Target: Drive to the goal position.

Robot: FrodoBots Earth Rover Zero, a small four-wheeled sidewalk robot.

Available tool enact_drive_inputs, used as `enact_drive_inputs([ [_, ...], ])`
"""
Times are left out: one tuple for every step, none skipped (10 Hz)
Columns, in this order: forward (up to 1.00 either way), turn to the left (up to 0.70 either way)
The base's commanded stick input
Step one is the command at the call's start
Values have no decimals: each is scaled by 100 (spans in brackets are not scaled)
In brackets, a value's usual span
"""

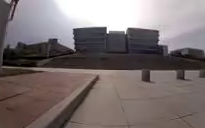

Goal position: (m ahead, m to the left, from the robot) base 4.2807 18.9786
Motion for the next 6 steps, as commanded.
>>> enact_drive_inputs([
  [100,-27],
  [100,-27],
  [100,-27],
  [100,-27],
  [100,-27],
  [100,-27],
])
